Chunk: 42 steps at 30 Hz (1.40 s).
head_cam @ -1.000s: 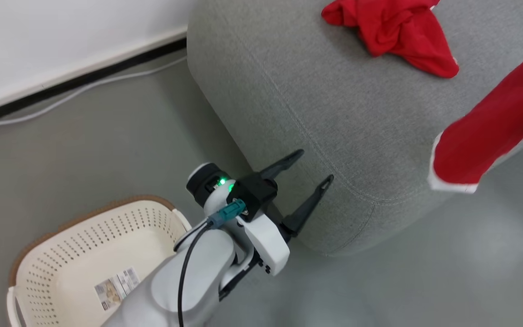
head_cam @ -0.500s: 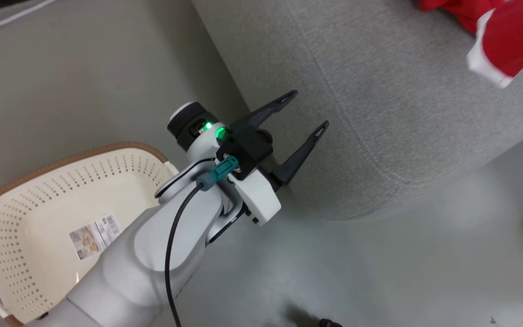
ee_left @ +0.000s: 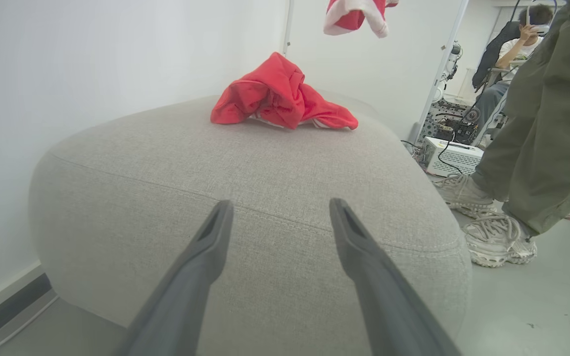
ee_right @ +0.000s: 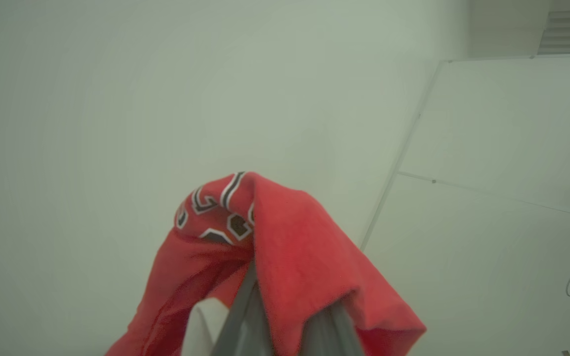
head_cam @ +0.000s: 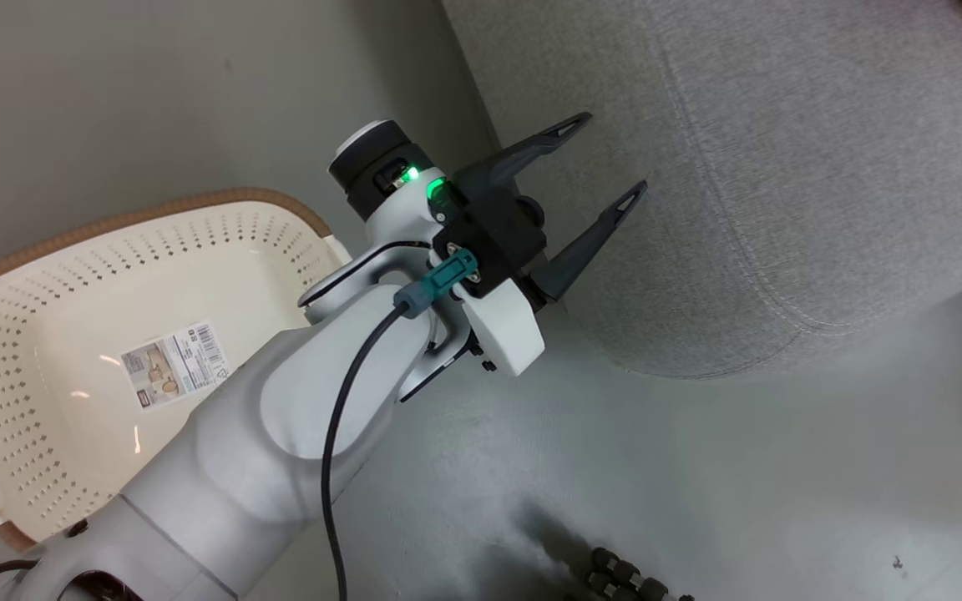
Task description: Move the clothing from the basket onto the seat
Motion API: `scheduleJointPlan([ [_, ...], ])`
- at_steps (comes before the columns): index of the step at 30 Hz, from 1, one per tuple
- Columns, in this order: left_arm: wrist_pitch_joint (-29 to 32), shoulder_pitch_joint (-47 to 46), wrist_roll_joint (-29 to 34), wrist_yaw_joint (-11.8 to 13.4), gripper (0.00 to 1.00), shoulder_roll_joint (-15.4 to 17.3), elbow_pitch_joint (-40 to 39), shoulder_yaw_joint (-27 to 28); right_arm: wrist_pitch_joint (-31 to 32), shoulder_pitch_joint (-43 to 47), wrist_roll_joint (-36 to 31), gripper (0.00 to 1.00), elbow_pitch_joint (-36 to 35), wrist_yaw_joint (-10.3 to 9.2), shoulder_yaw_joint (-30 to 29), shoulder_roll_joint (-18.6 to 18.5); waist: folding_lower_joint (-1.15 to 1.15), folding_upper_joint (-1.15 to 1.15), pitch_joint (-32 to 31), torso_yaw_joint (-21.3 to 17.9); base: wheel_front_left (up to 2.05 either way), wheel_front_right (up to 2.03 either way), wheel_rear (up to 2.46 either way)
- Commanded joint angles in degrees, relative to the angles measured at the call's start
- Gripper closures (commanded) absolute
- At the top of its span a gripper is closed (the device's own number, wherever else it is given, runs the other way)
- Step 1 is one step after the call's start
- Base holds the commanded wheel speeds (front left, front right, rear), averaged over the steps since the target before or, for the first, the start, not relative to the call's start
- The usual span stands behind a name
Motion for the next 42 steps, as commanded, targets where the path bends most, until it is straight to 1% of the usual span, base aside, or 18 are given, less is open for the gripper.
scheduleJointPlan([
  [1, 0.10, -1.90, -0.35, -0.38, 0.00, -0.76, -1.16, 0.19, -0.28, -1.85, -1.30, 1.00, 1.08, 0.07, -1.74, -3.42, 0.00, 0.00, 1.39, 0.94, 0.00, 0.00, 0.00],
  [6, 0.22, -2.38, -1.01, -0.39, 0.00, -0.25, -0.71, -1.01, -0.28, -6.98, -4.57, 1.00, 6.44, 0.07, -5.88, -4.33, 0.00, 0.00, 3.52, 3.04, 0.00, 0.00, 0.00],
  [8, 0.21, -2.39, -1.26, -0.39, 0.00, 0.11, -0.52, -1.15, -0.28, -9.08, -6.10, 1.00, 7.44, 0.07, -7.38, -3.55, 0.00, 0.00, 4.44, 3.91, 0.00, 0.00, 0.00],
  [11, 0.18, -2.37, -1.44, -0.39, 0.00, 0.40, -0.46, -1.35, -0.28, -12.23, -8.11, 1.00, 7.91, 0.07, -9.89, -1.21, 0.00, 0.00, 5.70, 5.27, 0.00, 0.00, 0.00],
  [14, 0.12, -2.35, -1.63, -0.08, 0.00, 0.51, -0.62, -1.16, 0.02, -14.10, -10.50, 1.00, 8.57, 0.07, -11.21, 0.83, 0.00, 0.00, 6.83, 6.60, 0.00, 0.00, 0.00],
  [19, -0.03, -2.19, -1.83, 0.15, 0.00, 0.38, -0.86, -1.06, 3.49, -14.09, -13.00, 1.00, 10.31, 0.07, -14.65, 1.95, 0.00, 0.00, 7.84, 9.15, 0.00, 0.00, 0.00],
  [23, -0.12, -2.05, -2.00, 0.40, 0.00, 0.47, -0.81, -0.64, 4.96, -13.30, -13.48, 1.00, 11.86, 0.07, -14.41, 2.90, 0.00, 0.00, 8.31, 10.14, 0.00, 0.00, 0.00],
  [28, -0.23, -1.37, -2.31, 0.37, 0.00, 0.17, -0.65, -0.40, 7.62, -11.71, -12.46, 1.00, 19.07, 0.07, -13.31, 2.91, 0.00, 0.00, 8.01, 11.76, 0.00, 0.00, 0.00],
  [31, -0.26, -0.92, -2.58, 0.28, 0.00, -0.23, -0.64, -0.22, 7.14, -11.09, -12.21, 1.00, 24.52, 0.07, -11.49, 2.07, 0.00, 0.00, 7.38, 12.61, 0.00, 0.00, 0.00],
  [35, -0.28, -0.07, -2.75, 0.17, 0.00, -0.57, -0.78, 0.40, 3.43, -10.06, -10.62, 1.00, 31.27, 0.07, -7.79, 0.85, 0.00, 0.00, 6.25, 13.38, 0.00, 0.00, 0.00],
  [36, -0.28, 0.19, -2.79, 0.14, 0.00, -0.67, -0.83, 0.60, 2.47, -9.37, -10.67, 0.91, 32.47, 0.07, -6.61, 0.54, 0.00, 0.00, 5.87, 13.55, 0.00, 0.00, 0.00],
  [38, -0.28, 0.76, -2.85, 0.09, 0.00, -0.86, -0.92, 1.00, 1.08, -8.07, -9.74, 0.60, 34.48, 0.07, -5.44, 0.43, 0.00, 0.00, 4.97, 13.80, 0.00, 0.00, 0.00],
  [39, -0.28, 1.11, -2.88, 0.06, 0.00, -0.97, -1.04, 1.22, 0.66, -7.18, -9.74, 0.38, 35.26, 0.07, -4.36, 0.42, 0.00, 0.00, 4.46, 13.91, 0.00, 0.00, 0.00],
  [40, -0.28, 1.46, -2.88, 0.04, 0.00, -1.10, -1.15, 1.38, 0.29, -6.35, -9.49, 0.02, 35.59, 0.07, -3.59, 0.45, 0.00, 0.00, 3.95, 14.05, 0.00, 0.00, 0.00],
  [41, -0.28, 1.83, -2.89, 0.01, 0.00, -1.23, -1.25, 1.53, 0.04, -5.55, -8.98, 0.00, 35.69, 0.07, -2.95, 0.71, 0.00, 0.00, 3.41, 14.20, 0.00, 0.00, 0.00],
  [42, -0.28, 2.20, -2.89, -0.01, 0.00, -1.35, -1.36, 1.72, -0.11, -4.66, -8.57, 0.00, 35.57, 0.07, -2.05, 1.07, 0.00, 0.00, 2.86, 14.34, 0.00, 0.00, 0.00],
])
